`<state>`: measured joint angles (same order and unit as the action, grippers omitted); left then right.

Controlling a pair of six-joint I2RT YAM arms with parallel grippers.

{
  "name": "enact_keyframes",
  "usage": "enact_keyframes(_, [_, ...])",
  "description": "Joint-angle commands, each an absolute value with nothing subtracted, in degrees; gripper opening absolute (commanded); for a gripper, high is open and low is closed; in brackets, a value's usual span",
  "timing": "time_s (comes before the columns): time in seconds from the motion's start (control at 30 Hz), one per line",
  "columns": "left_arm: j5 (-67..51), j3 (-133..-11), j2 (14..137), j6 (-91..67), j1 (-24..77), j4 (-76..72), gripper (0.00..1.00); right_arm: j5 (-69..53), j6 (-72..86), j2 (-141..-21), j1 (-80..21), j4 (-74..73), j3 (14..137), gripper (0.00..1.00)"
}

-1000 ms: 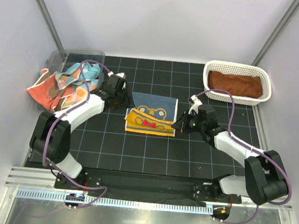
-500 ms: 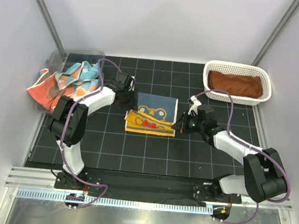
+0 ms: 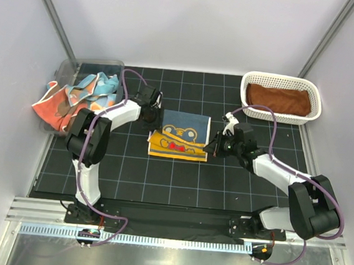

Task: Fold and stack the towels
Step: Fold the towel

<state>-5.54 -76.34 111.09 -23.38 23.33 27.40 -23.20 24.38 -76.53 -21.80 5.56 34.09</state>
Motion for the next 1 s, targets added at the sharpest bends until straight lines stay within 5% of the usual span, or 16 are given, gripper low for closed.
enact_keyframes(0.0, [-4.9,-79.2,112.0,-22.1,23.0,28.1,0.45,-22.7,24.2,-76.2,-22.1,6.9,36.1,0.04])
enact_keyframes(0.13, [-5.8,-79.9,112.7,-22.1,23.0,28.1,0.34,-22.5,24.2,-76.2,-22.1,6.9,36.1,0.03])
enact_keyframes(0.3, [-5.6,-81.6,111.1,-22.2,23.0,29.7,0.0,-20.9,23.8,-76.4,-22.1,5.7,37.3,0.01])
enact_keyframes(0.63, [-8.0,-98.6,107.8,-27.2,18.6,28.7,0.0,-14.1,18.6,-86.7,-16.6,-1.9,65.4,0.01])
enact_keyframes(0.97, [-15.5,-117.9,124.4,-28.0,13.4,18.2,0.0,-15.2,10.5,-111.1,-13.2,-0.3,95.2,0.01])
